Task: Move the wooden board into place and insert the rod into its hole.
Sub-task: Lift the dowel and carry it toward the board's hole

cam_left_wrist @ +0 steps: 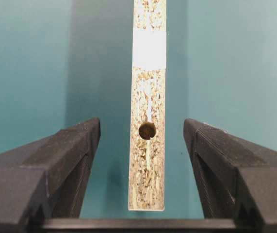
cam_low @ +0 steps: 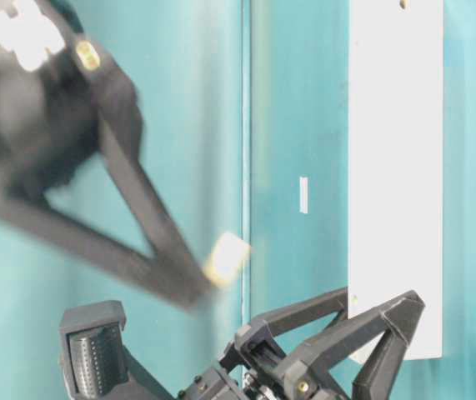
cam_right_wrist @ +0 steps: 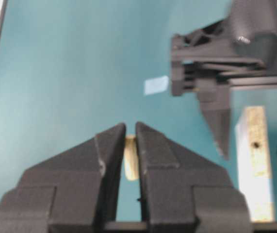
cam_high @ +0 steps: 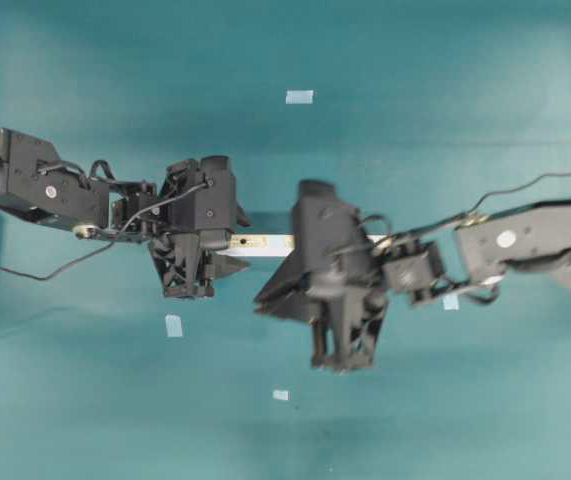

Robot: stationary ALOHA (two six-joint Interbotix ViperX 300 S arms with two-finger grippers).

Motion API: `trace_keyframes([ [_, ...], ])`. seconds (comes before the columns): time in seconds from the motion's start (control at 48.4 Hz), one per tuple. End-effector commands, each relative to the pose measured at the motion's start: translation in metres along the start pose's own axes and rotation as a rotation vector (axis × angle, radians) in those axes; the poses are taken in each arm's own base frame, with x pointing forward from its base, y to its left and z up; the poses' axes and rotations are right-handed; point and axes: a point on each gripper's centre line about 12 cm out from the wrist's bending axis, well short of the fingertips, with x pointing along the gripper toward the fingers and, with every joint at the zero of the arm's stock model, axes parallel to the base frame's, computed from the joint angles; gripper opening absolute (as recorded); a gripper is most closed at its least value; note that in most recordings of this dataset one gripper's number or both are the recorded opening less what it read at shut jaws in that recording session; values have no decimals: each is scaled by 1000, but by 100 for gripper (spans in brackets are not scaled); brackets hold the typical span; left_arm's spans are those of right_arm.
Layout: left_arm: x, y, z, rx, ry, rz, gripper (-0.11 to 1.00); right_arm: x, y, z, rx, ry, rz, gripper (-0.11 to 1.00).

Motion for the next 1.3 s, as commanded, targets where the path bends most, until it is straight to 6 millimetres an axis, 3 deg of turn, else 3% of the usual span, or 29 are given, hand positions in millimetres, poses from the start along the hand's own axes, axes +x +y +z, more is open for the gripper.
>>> trace_keyframes([
  [0.0,-7,-1,11,-3,-38,-3,68,-21,-4,13,-7,-79,26,10],
  [0.434,-7,-1,12,-3,-40,-3,68,-29,-19,-1,-175,-112,55,10],
  [0.806,-3,-2,9,-2,-31,-3,68,-39,-37,-4,-164,-257,155,10],
  [0.992,-3,-1,9,-3,-31,-2,68,-47,-48,-20,-215,-313,190,10],
  [1.281,1,-1,8,-1,-26,-2,68,-71,-81,-50,-251,-416,177,10],
])
